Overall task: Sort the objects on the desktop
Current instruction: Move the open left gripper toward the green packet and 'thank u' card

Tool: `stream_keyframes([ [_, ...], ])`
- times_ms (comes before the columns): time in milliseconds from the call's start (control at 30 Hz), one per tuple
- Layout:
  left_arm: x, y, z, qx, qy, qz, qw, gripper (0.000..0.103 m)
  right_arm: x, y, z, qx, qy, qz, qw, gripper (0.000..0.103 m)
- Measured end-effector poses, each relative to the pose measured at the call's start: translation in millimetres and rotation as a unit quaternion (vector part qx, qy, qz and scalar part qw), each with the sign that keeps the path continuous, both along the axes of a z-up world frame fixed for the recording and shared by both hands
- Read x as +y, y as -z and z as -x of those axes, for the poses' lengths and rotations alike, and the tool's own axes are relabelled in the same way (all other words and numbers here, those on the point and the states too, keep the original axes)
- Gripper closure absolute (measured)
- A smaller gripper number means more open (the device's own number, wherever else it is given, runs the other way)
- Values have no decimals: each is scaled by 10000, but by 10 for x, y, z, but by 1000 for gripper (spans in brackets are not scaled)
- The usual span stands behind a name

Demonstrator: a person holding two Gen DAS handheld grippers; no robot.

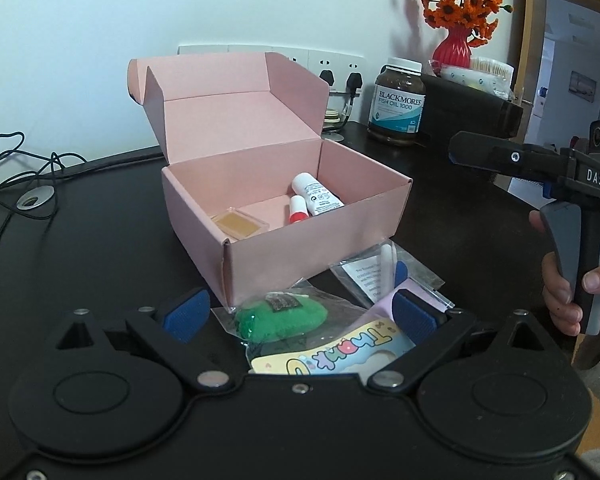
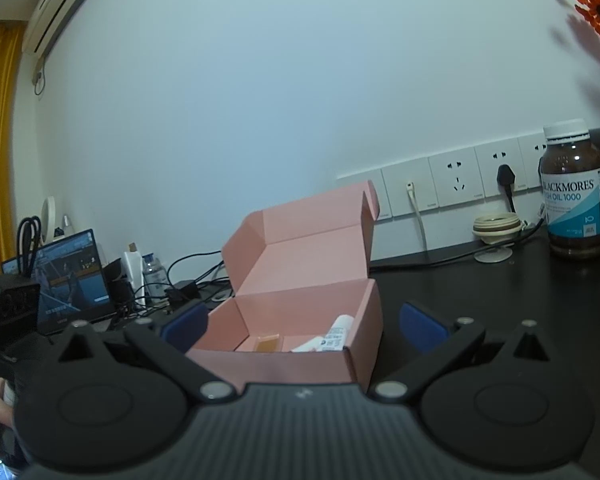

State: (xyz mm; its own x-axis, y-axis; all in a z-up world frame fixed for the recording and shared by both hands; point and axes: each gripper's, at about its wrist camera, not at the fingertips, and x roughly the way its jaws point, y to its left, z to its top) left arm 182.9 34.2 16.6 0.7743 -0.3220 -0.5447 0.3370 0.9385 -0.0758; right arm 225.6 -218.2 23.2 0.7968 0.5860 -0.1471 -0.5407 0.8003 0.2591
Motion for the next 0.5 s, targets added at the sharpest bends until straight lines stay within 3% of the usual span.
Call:
stream_keyframes([
  [167, 19, 8, 12, -49, -14, 3, 10000, 4, 5, -4, -4, 1, -1, 16, 10000, 1],
  [267, -2, -2, 39, -176, -36, -139, 9997, 16, 5, -3, -11, 8, 7, 12, 10000, 1],
  [500, 32, 11, 17, -70, -12, -8, 10000, 19, 11, -6, -23, 86, 114, 8, 9999, 1],
])
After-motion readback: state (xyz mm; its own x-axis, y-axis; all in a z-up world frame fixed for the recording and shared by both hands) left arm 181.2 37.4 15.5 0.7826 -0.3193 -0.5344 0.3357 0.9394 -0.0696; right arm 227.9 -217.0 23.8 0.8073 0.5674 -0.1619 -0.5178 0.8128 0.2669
